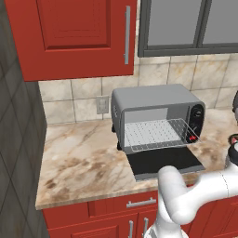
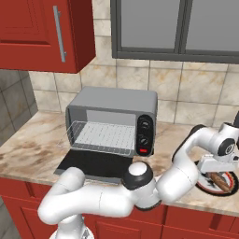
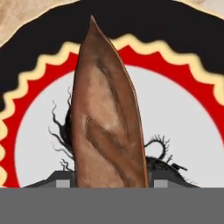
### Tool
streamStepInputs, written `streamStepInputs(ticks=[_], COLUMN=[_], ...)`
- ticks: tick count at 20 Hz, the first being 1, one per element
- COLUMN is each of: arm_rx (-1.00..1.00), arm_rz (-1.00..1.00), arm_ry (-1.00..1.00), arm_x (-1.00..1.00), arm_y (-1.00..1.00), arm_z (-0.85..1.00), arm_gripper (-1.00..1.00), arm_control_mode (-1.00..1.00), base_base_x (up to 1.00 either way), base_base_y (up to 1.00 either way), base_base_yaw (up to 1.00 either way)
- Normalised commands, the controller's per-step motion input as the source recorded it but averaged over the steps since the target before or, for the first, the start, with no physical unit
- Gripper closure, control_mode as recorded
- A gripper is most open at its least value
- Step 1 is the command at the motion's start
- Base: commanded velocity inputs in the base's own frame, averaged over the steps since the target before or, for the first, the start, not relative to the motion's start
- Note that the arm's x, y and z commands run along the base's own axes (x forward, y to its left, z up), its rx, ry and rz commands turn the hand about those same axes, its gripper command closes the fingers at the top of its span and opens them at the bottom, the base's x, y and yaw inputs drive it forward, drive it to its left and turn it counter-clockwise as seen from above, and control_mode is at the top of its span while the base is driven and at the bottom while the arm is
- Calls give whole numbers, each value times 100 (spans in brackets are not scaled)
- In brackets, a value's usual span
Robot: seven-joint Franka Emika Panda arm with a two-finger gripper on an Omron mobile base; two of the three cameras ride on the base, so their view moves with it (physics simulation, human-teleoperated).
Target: Pull the toaster oven rack outwards. Pick up the baguette from the plate and place it on the toaster oven rack. Close the toaster oven door fully and set the temperature to the lowest setting.
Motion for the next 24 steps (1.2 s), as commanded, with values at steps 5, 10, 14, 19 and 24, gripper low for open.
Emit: streamStepInputs(ticks=[5, 10, 14, 19, 24], arm_rx=[0, 0, -1, -8, -11], arm_rz=[0, 1, 13, 23, 29], arm_ry=[-2, -8, -11, -11, -18], arm_x=[-18, -56, -89, -91, -84], arm_y=[1, 23, 64, 95, 100], arm_z=[0, 29, 57, 73, 74], arm_gripper=[100, 100, 100, 100, 100], arm_control_mode=[-100, -100, -100, -100, -100], base_base_x=[0, 0, 0, 0, 0], base_base_y=[0, 0, 0, 0, 0], base_base_yaw=[0, 0, 0, 0, 0])
